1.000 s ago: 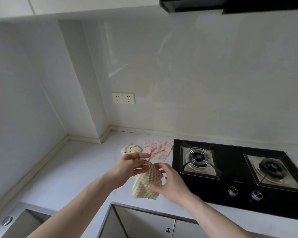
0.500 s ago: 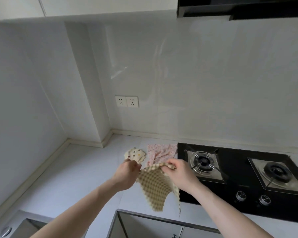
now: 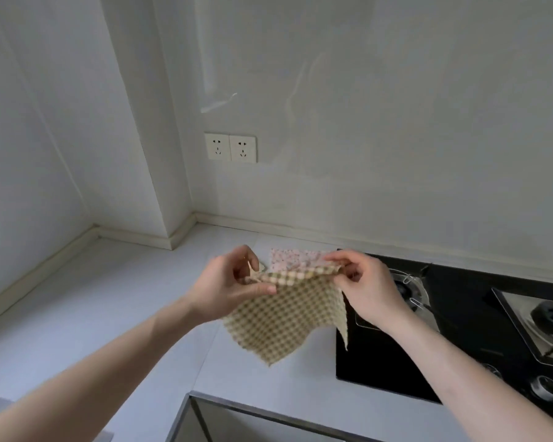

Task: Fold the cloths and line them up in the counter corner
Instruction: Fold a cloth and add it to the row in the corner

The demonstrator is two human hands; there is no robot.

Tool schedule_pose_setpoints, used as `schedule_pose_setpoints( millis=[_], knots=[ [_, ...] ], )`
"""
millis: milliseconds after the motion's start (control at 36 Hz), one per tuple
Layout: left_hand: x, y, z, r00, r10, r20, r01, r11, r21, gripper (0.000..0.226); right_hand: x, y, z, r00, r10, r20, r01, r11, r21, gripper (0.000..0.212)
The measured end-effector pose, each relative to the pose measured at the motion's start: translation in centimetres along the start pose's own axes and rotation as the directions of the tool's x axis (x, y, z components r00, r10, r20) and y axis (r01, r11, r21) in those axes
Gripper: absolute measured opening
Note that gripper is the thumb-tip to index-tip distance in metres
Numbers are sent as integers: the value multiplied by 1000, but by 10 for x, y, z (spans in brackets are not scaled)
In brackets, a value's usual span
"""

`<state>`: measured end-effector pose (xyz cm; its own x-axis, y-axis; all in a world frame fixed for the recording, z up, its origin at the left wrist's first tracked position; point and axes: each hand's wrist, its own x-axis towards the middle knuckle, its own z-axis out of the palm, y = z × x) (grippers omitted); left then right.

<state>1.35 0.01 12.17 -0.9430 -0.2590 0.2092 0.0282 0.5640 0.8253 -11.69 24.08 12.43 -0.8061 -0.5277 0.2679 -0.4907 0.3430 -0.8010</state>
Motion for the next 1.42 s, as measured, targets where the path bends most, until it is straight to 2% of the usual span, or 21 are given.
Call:
schedule_pose_setpoints(
  millis=[83, 194, 306, 361, 417, 472, 583, 667, 750, 833, 889, 944, 1000, 1028, 1111, 1167, 1194, 1278, 1306, 1361, 1417],
  knots=[
    [7, -19, 5, 990, 137, -22, -129, 967, 219, 33, 7, 12, 2, 995, -66, -69, 70, 996, 63, 23],
    [8, -61, 23, 971, 233, -59, -195, 905, 378, 16, 2, 30, 11, 985, -147, -87, 153, 985, 75, 8],
    [10, -109, 49, 974, 222, -45, -172, 854, 491, 30, -15, 56, 32, 979, -194, 66, 194, 981, -1, 4],
    [2, -126, 64, 982, 188, 15, -165, 816, 555, 28, -27, 70, 45, 964, -206, 166, 223, 971, -89, 3],
    [-9, -139, 78, 987, 117, 111, -161, 787, 596, 38, -41, 86, 61, 943, -175, 282, 225, 962, -156, 3],
    [-22, -147, 91, 980, 46, 192, -148, 812, 564, 48, -55, 104, 79, 918, -138, 371, 226, 952, -204, 8],
    [-51, -151, 116, 968, 13, 250, -127, 886, 446, 39, -77, 139, 108, 899, -100, 427, 235, 932, -276, 14],
    [-77, -158, 136, 960, 24, 277, -162, 859, 487, 41, -96, 163, 115, 909, -93, 406, 243, 911, -334, 29],
    [-99, -159, 154, 941, 0, 338, -194, 820, 538, 68, -119, 178, 110, 928, -85, 362, 241, 879, -412, 47],
    [-115, -158, 166, 931, -50, 362, -224, 706, 672, 83, -139, 182, 96, 927, -23, 373, 235, 812, -534, 66],
    [-124, -159, 171, 947, 4, 321, -245, 656, 714, 65, -151, 185, 91, 931, 19, 365, 215, 779, -589, 61],
    [-132, -156, 174, 966, 46, 254, -218, 669, 710, 41, -163, 187, 91, 948, 20, 316, 178, 791, -585, 38],
    [-139, -150, 175, 975, 62, 215, -203, 651, 731, 26, -174, 190, 89, 971, -9, 241, 154, 793, -590, 11],
    [-140, -148, 175, 976, 72, 205, -203, 640, 741, 20, -177, 191, 88, 976, -15, 219, 144, 795, -590, 5],
    [-144, -145, 173, 980, 113, 161, -195, 676, 711, 12, -187, 190, 83, 983, -37, 180, 131, 828, -545, 10],
    [-149, -141, 170, 980, 140, 143, -200, 707, 678, 12, -193, 186, 80, 984, -71, 161, 145, 844, -516, 4],
    [-153, -138, 169, 977, 159, 140, -212, 714, 668, 11, -195, 184, 80, 983, -85, 164, 157, 853, -499, 8],
    [-161, -133, 165, 969, 212, 125, -242, 729, 640, 1, -200, 176, 84, 964, -125, 235, 224, 859, -461, 55],
    [-164, -132, 164, 969, 214, 124, -244, 743, 623, 4, -201, 175, 86, 955, -141, 260, 250, 855, -454, 66],
    [-169, -130, 163, 970, 205, 129, -241, 776, 583, 14, -200, 175, 94, 943, -161, 292, 284, 846, -451, 75],
    [-171, -128, 164, 975, 182, 130, -224, 809, 544, 18, -196, 177, 102, 939, -174, 297, 299, 840, -453, 66]
  ],
)
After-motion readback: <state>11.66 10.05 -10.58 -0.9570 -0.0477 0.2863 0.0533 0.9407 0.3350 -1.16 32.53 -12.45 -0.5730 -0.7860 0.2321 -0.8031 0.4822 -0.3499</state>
